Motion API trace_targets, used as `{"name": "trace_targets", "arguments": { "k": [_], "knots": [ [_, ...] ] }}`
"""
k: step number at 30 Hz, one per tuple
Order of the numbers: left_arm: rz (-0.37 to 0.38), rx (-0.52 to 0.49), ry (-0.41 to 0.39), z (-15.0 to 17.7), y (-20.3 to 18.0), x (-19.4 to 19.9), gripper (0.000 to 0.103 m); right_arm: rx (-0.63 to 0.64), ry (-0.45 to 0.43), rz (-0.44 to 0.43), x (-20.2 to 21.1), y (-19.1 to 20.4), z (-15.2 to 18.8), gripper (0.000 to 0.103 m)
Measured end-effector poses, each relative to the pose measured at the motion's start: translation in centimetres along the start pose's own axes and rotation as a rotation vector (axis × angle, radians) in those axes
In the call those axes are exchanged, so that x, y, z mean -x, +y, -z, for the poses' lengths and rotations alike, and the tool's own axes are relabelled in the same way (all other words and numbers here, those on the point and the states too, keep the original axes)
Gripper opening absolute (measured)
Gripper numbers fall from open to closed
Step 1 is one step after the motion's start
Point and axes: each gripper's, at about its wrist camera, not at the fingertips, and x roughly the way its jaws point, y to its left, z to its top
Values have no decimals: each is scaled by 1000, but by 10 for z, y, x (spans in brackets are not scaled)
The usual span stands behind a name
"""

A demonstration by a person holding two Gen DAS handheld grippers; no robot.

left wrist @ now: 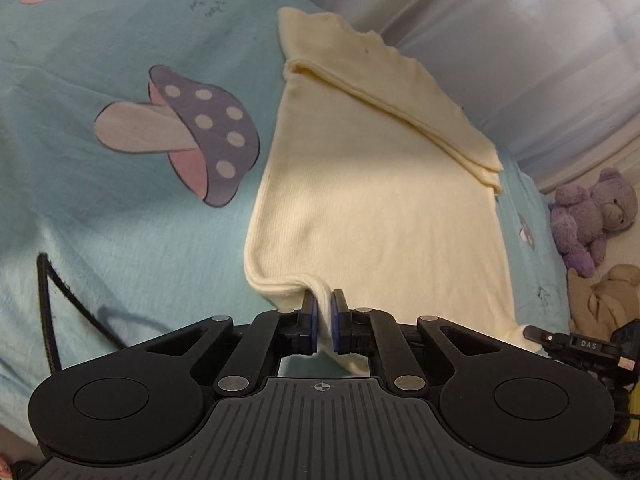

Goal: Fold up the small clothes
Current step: 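Grasp the sweater hem with both grippers, then lift the hem with both grippers and carry it toward the collar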

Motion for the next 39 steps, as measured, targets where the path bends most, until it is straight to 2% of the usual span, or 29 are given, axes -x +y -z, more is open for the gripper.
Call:
{"name": "trace_targets", "arguments": {
  "k": [3,6,10,11,12,14,15,16,17,19,22,25,27,29,30,31,34,39],
  "knots": [
    [10,-15,-99,-29,-8,1,9,12,-84,-17,-3,7,-26,6],
    [-18,-52,-182,-60,-17,-13,9,42,-166,-1,-15,17,-55,6],
    [-85,-80,-250,-91,-23,-44,10,87,-265,82,-39,33,-91,6],
    [-102,-88,-259,-96,-23,-51,13,102,-288,116,-44,37,-98,7],
    [-117,-96,-266,-98,-22,-56,20,117,-309,143,-47,40,-102,8],
    [-122,-136,-270,-100,-20,-60,31,171,-326,165,-48,44,-106,29],
    [-110,-167,-257,-99,-17,-64,39,200,-323,161,-48,44,-107,50],
    [-101,-191,-236,-99,-14,-67,42,234,-315,157,-48,44,-107,55],
    [-99,-212,-214,-99,-13,-71,47,269,-289,160,-51,44,-106,55],
    [-110,-242,-185,-101,-11,-81,49,314,-236,187,-62,43,-107,55],
    [-123,-268,-168,-107,-15,-94,42,351,-189,207,-76,44,-109,51],
    [-108,-289,-145,-109,-20,-103,30,391,-173,235,-85,47,-110,48],
    [-120,-301,-123,-109,-21,-109,15,403,-161,243,-91,47,-112,42],
    [-129,-302,-117,-108,-20,-111,13,408,-147,245,-95,47,-113,32],
    [-137,-297,-122,-109,-20,-111,12,416,-145,257,-97,47,-112,17],
    [-141,-294,-126,-109,-20,-109,11,434,-152,282,-97,49,-111,11],
    [-124,-288,-146,-110,-22,-102,10,498,-189,296,-92,57,-108,6],
    [-78,-254,-136,-112,-23,-103,10,496,-171,265,-96,55,-113,7]
  ]
}}
